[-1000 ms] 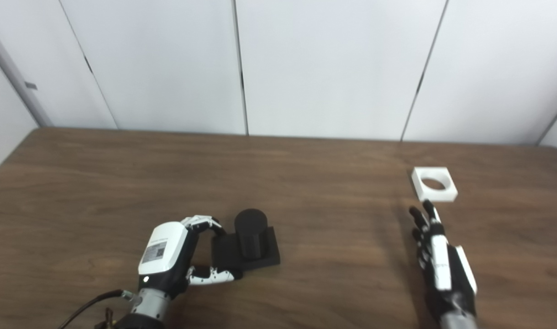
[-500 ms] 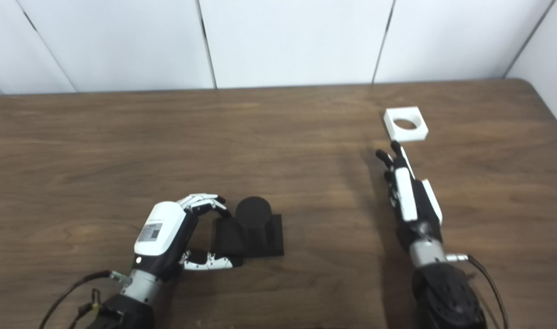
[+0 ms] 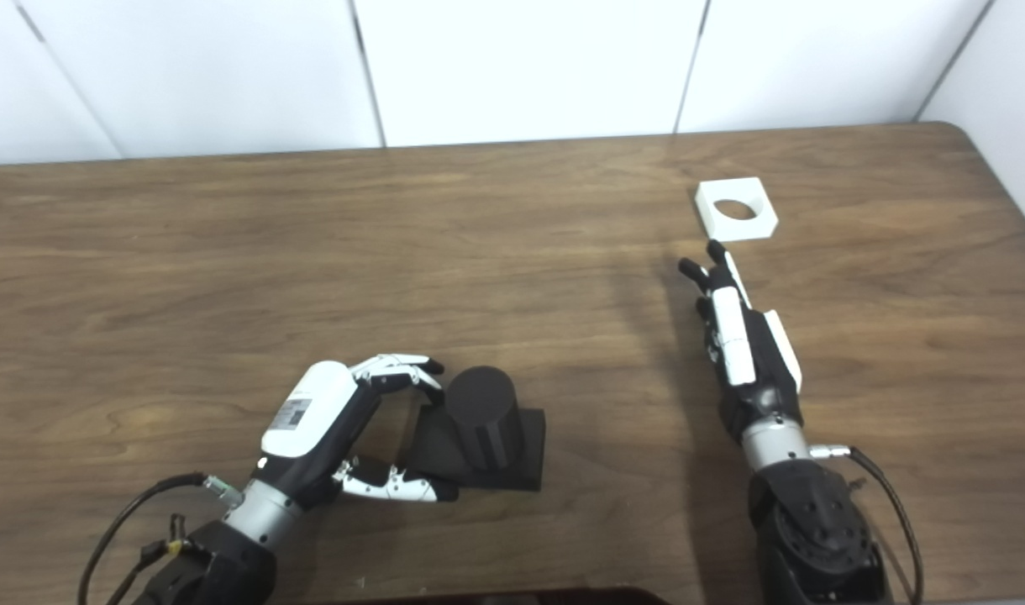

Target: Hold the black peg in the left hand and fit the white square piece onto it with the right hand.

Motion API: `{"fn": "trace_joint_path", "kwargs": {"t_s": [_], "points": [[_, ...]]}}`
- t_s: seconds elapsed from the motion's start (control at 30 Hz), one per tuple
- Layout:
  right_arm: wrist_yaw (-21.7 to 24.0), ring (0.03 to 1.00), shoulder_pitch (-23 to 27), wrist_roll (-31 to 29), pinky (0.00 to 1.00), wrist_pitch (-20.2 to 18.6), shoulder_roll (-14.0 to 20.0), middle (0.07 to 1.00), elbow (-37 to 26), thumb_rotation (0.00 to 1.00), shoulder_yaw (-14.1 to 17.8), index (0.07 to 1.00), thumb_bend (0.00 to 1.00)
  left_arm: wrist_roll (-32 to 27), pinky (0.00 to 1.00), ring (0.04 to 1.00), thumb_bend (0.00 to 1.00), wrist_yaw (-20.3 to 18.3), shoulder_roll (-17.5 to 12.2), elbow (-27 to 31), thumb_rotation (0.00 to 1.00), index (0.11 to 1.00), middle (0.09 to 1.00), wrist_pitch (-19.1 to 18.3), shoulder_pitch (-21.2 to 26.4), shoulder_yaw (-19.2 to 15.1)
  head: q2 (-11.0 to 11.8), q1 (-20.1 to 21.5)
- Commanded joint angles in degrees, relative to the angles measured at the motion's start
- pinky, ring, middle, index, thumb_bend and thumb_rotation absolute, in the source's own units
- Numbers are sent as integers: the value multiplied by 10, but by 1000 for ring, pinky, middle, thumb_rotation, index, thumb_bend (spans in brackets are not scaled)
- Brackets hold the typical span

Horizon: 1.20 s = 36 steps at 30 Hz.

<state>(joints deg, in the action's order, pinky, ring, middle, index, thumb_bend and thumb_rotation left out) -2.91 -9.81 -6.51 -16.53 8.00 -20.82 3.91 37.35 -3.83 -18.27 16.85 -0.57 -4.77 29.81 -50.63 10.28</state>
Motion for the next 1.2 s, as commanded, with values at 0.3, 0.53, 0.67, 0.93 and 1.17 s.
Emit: {"fn": "trace_joint_path", "kwargs": {"t_s": [0.3,0.53,0.67,0.93,1.17], "points": [[6,1000,6,11,1000,10,3,922,-22,973,6,1000,575,-14,691,795,514,-74,-9,-20,41,487,770,7,-22,23,46,67],[20,961,53,97,1000,-16,92,915,-51,613,20,1000,614,17,690,790,514,-61,-4,-15,39,487,767,11,-26,23,75,94],[37,961,92,157,1000,-39,157,906,-55,457,19,999,678,41,692,783,514,-50,0,-16,39,486,759,20,-31,23,88,102],[93,935,187,222,954,-65,262,922,-17,297,11,965,799,93,737,779,515,-51,11,-9,39,486,751,19,-39,20,118,114],[157,936,271,284,861,-70,342,936,41,215,-29,930,848,115,749,779,515,-54,21,-6,40,486,748,14,-49,19,139,108]]}}
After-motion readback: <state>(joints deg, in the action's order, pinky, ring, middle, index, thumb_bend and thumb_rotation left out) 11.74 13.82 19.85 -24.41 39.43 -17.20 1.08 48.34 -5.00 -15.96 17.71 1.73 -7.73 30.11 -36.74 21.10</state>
